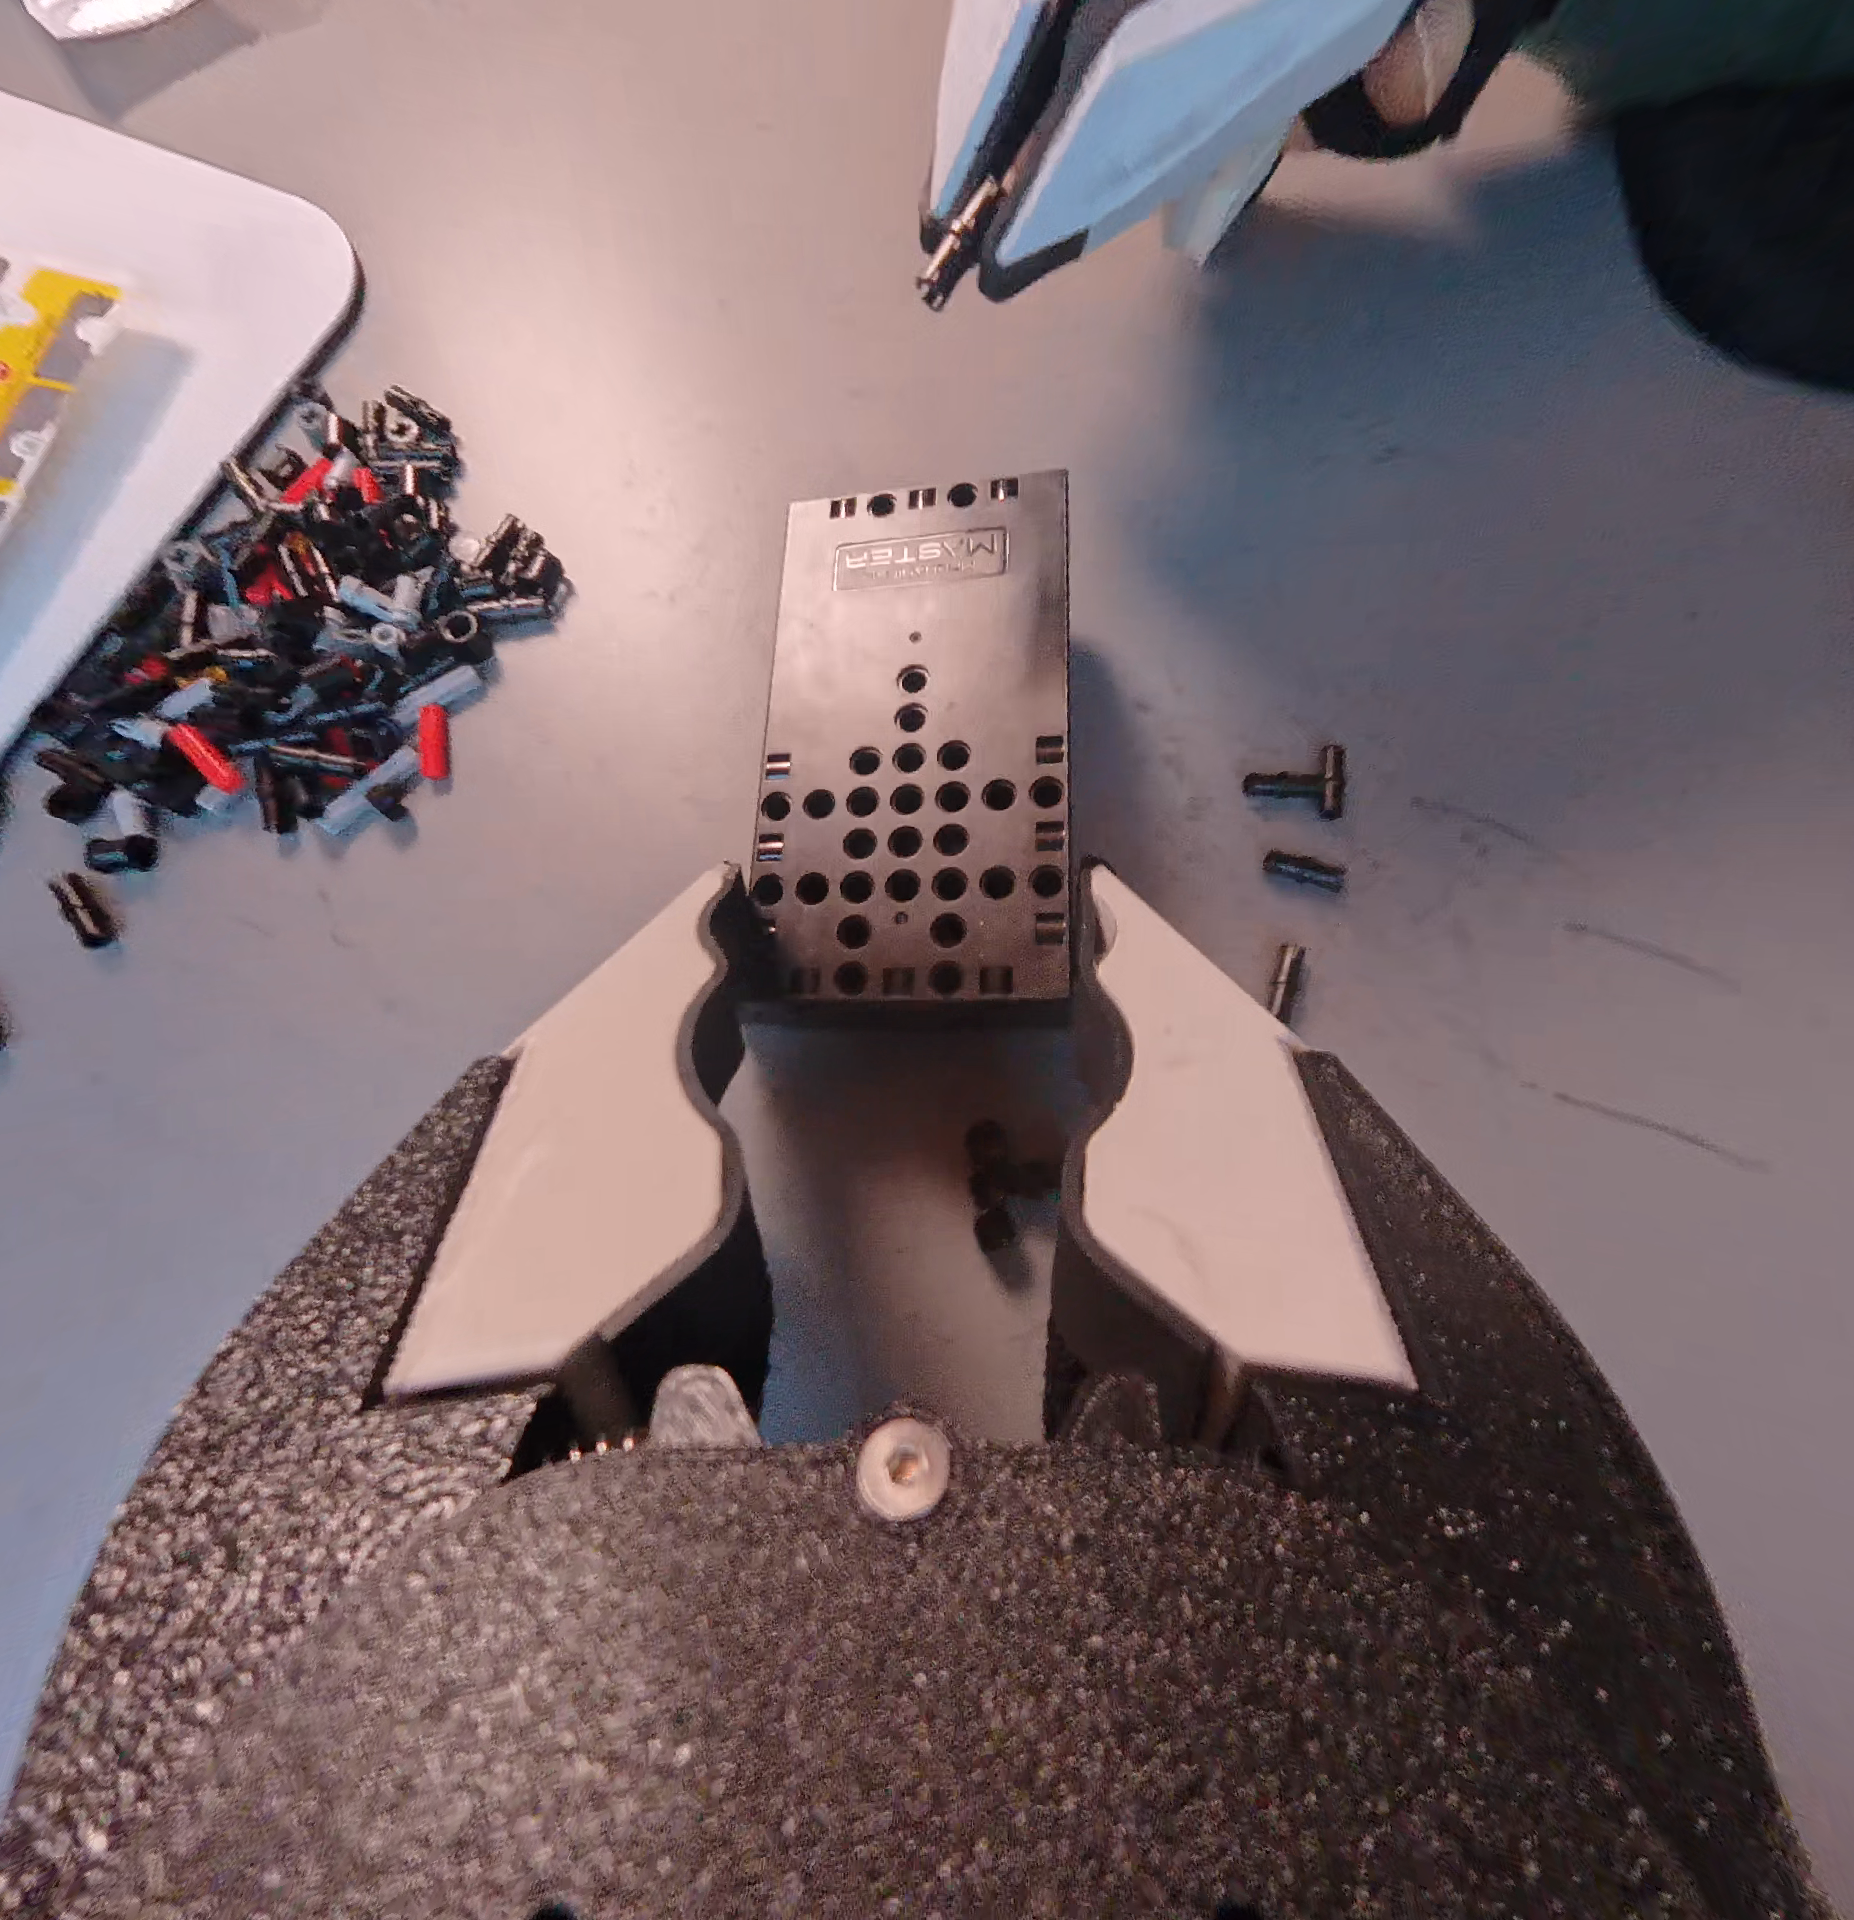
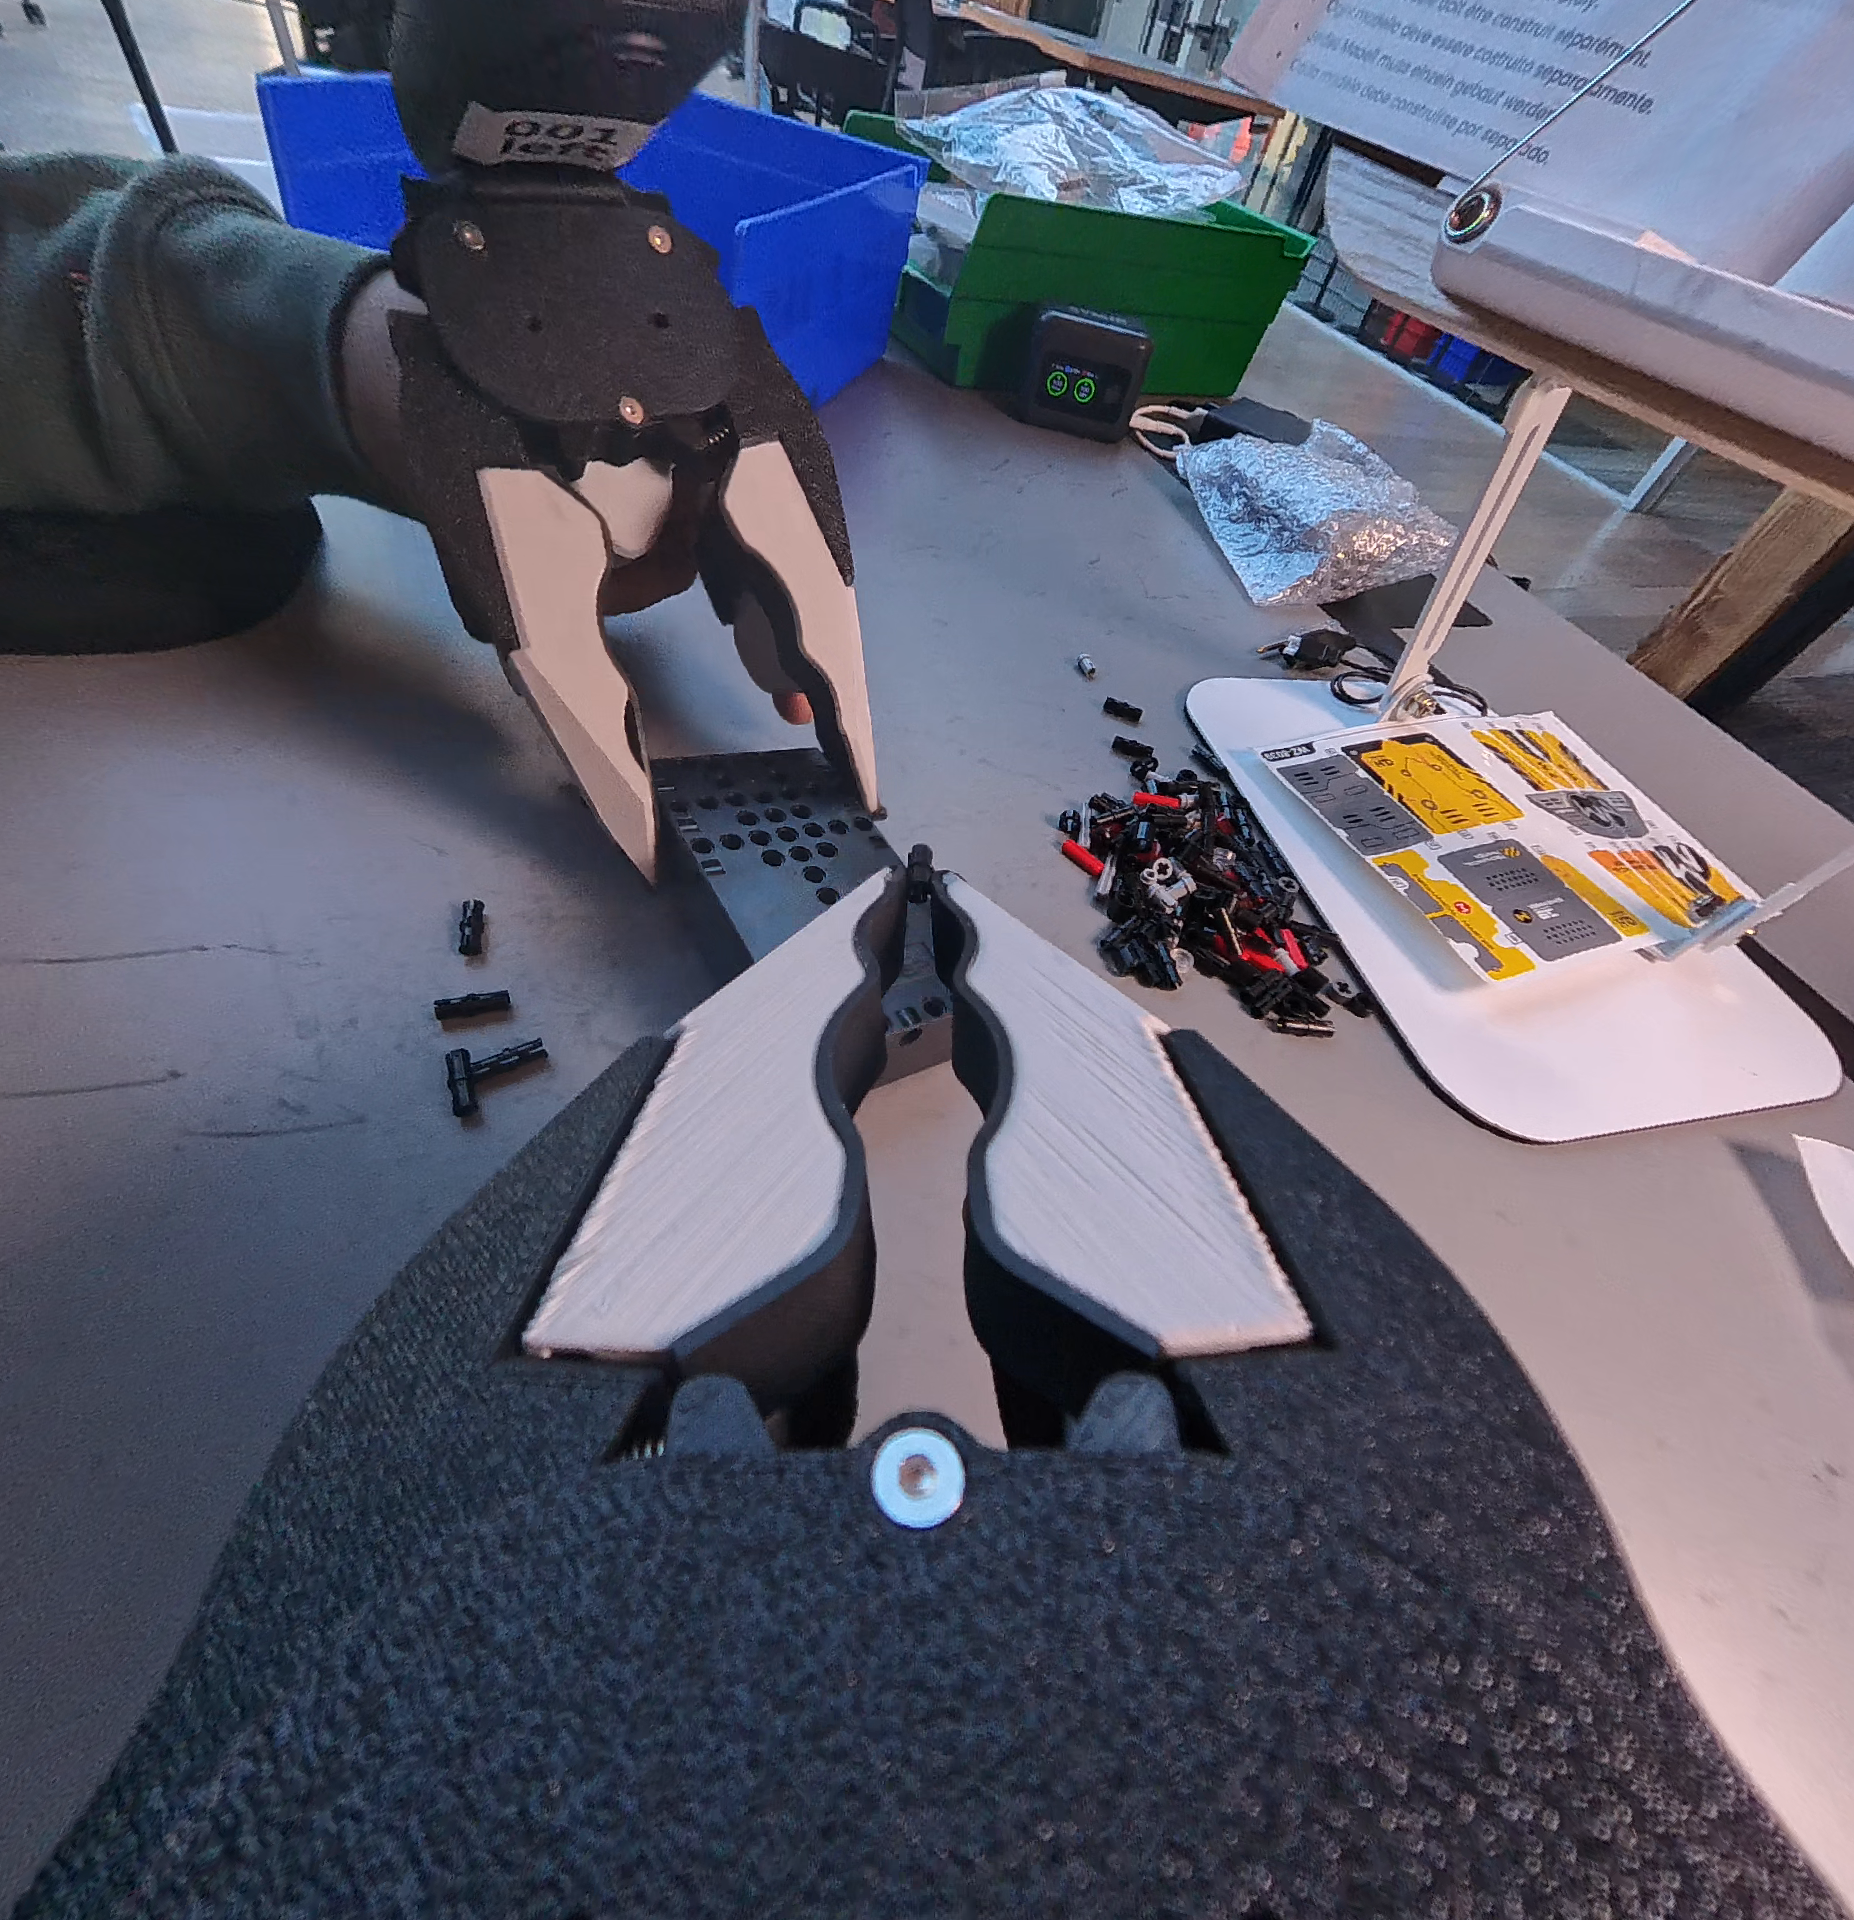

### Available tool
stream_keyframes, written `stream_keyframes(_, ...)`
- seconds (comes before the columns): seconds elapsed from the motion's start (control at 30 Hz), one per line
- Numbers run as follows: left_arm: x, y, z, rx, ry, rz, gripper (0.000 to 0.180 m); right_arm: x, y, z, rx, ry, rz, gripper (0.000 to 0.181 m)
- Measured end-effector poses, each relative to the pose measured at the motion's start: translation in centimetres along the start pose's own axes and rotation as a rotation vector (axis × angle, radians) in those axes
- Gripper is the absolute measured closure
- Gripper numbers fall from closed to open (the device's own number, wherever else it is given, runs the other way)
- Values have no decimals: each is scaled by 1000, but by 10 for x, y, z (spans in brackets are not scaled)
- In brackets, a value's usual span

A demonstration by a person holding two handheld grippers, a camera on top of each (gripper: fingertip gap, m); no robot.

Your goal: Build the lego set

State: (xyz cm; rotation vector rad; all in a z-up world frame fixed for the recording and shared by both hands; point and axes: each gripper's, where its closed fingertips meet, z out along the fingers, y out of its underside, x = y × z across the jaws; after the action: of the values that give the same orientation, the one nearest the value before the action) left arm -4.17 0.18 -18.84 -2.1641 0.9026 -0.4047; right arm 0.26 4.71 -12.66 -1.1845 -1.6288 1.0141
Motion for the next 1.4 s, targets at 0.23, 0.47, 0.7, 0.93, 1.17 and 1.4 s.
stream_keyframes(0.23,11,-11,-12,76,253,-409,118,-3,-8,-4,37,-15,-24,179)
stream_keyframes(0.47,8,-16,-18,107,403,-628,117,-12,-18,-17,92,-103,-31,179)
stream_keyframes(0.7,0,-21,-18,138,465,-699,117,-35,-20,-5,52,-175,-58,179)
stream_keyframes(0.93,-4,-24,-19,171,512,-756,117,-57,3,13,-89,-236,-141,179)
stream_keyframes(1.17,-7,-27,-16,191,496,-762,117,-52,18,31,-179,-99,-239,179)
stream_keyframes(1.4,10,-17,-12,138,411,-482,111,-41,18,34,-170,-24,-213,179)
